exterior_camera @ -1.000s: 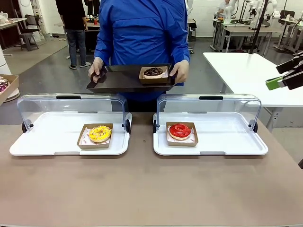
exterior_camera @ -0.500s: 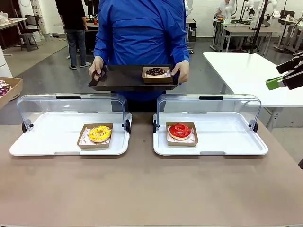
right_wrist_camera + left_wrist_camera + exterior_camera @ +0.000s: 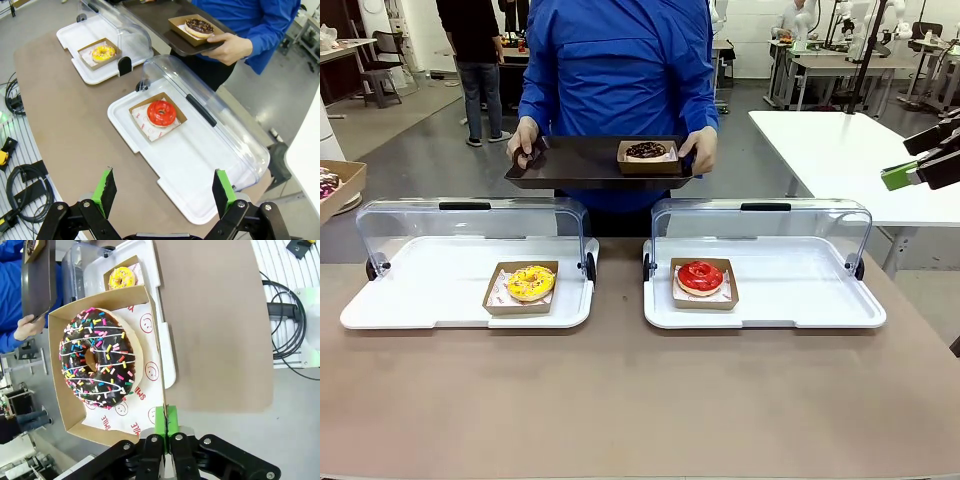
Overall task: Provide the desired donut to the person.
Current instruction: Place the picked Paper togo box onto the Handle tray extended by the person.
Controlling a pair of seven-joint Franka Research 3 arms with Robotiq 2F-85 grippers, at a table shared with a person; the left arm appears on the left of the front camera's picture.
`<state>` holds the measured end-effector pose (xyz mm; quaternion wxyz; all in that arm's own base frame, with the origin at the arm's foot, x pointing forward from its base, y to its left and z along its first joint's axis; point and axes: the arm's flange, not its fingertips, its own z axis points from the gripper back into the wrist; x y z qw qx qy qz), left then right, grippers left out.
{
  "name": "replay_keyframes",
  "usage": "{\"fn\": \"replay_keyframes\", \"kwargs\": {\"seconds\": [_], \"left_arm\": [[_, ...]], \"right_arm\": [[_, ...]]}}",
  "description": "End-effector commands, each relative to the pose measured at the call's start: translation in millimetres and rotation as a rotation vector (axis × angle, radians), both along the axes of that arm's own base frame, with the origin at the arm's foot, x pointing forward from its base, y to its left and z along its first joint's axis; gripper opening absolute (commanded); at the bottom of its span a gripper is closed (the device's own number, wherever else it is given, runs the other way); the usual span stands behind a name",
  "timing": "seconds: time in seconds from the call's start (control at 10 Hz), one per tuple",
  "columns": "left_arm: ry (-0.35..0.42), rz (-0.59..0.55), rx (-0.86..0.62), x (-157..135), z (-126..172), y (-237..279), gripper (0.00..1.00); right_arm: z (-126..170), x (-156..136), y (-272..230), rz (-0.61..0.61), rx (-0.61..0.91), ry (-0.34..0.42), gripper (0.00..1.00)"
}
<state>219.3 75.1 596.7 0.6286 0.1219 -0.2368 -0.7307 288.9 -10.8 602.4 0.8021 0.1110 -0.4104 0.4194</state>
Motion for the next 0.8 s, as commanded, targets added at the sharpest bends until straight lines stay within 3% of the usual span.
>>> {"fn": "replay_keyframes", "kwargs": {"seconds": [0.0,0.7], "left_arm": [[-0.007,0.023,0.013,1.3,-1.9,0.2,0.0],[-0.007,0.023,0.013,1.3,-1.9,0.2,0.0]], "right_arm": [[-2.0,0.1,0.4,-0.017,-0.004,0.009,1.0],[-2.0,0.1,0.4,-0.017,-0.004,0.009,1.0]]}}
